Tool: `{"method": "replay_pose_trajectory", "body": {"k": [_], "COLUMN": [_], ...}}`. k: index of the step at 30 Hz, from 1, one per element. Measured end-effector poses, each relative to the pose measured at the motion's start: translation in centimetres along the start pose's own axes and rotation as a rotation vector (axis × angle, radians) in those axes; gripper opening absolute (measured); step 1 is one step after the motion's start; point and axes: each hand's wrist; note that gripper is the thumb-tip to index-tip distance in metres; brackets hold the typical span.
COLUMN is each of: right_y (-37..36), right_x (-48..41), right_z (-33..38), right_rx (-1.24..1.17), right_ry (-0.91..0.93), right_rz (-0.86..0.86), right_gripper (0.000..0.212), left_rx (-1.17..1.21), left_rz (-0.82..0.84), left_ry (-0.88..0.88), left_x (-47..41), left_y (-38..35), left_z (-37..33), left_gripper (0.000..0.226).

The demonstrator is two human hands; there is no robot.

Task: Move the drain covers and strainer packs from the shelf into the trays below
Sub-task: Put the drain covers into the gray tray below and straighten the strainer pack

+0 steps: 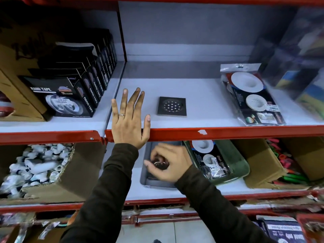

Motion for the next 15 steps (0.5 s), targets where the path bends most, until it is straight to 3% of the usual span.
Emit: {"method": "replay_pose_trajectory", "body": {"k": [2,4,6,10,12,15], "right_y": [3.0,5.2,6.7,7.8,8.0,8.3], "right_x": [-2.9,-6.0,-8.9,-12.1,-13.0,-14.0], "right_z": [0.9,-0.5,-3.3,-9.8,-11.5,-11.9], "right_rx": [-0.007,0.072,0.18,0.299,0.195,0.167], "right_ry": [0.036,-0.02,-0.148,-0.431,-0.492,-0.508], "right_rz": [-0.155,-0.175,-0.023,0.572,0.707,0.74], "right_gripper": [0.021,0.015,0.035,0.092,0.091,0.075], "left_rx": [0.005,0.016,0.022,0.041,0.045,0.044], "left_rz": [0.007,0.008,0.008,0.019,0.021,0.019], "left_ry": [-0.003,-0.012,-0.007,0.004,0.004,0.005], "left_x": [0.1,0.1,0.1,0.1,0.1,0.0], "left_y": [0.1,0.2,0.2,0.3,0.4,0.4], "left_z": [0.0,0.0,0.0,-0.1,-0.1,-0.1], "left_gripper": [0.065,0.065,0.065,0.066,0.067,0.068]}}
Point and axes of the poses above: each hand's wrist, its own x-axis away from the middle knuckle, its own y-axis out of the back of the hand, z = x × y, and after that the axes turned 8 degrees about y, right-handed
